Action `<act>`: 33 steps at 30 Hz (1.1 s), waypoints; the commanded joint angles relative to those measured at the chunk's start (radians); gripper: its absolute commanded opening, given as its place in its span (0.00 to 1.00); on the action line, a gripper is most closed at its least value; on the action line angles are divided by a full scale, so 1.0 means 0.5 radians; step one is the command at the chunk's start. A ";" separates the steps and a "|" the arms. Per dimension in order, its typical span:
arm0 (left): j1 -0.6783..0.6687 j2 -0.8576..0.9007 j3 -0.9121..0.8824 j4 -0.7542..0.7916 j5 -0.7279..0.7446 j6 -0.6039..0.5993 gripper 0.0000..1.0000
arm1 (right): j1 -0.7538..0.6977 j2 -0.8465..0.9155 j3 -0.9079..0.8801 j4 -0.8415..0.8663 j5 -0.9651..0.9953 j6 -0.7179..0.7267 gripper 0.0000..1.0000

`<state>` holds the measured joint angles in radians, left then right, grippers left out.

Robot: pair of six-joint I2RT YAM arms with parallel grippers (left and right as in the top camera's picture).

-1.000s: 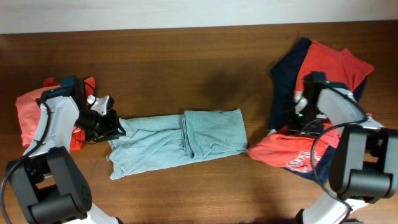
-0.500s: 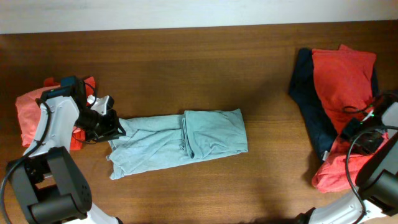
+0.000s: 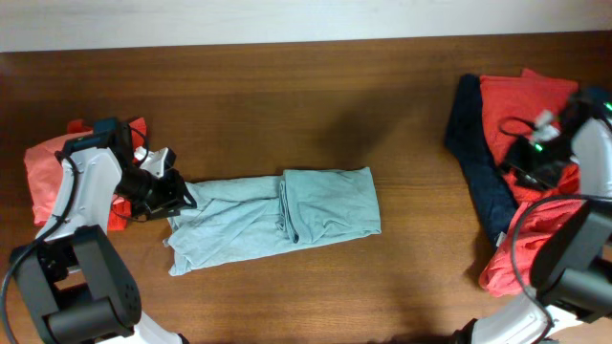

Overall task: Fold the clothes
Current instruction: 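Release the right gripper and move it back to the right side, then grasp the strip's left end with the left gripper and fold it rightward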

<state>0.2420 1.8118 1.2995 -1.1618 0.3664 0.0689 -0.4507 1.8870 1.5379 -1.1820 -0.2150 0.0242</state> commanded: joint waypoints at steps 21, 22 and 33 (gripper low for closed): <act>-0.008 0.150 -0.165 0.253 -0.307 0.263 0.63 | 1.019 -0.197 0.080 -0.225 0.018 -0.139 0.56; -0.008 0.177 -0.167 0.261 -0.307 0.267 0.63 | 1.019 -0.197 0.080 -0.225 0.018 -0.139 0.56; -0.008 0.347 -0.174 0.266 -0.291 0.300 0.62 | 1.019 -0.197 0.080 -0.225 0.018 -0.139 0.56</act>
<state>0.2420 1.9499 1.2240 -1.0321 0.2161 0.1947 0.0544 1.7981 1.5845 -1.2911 -0.2184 -0.0380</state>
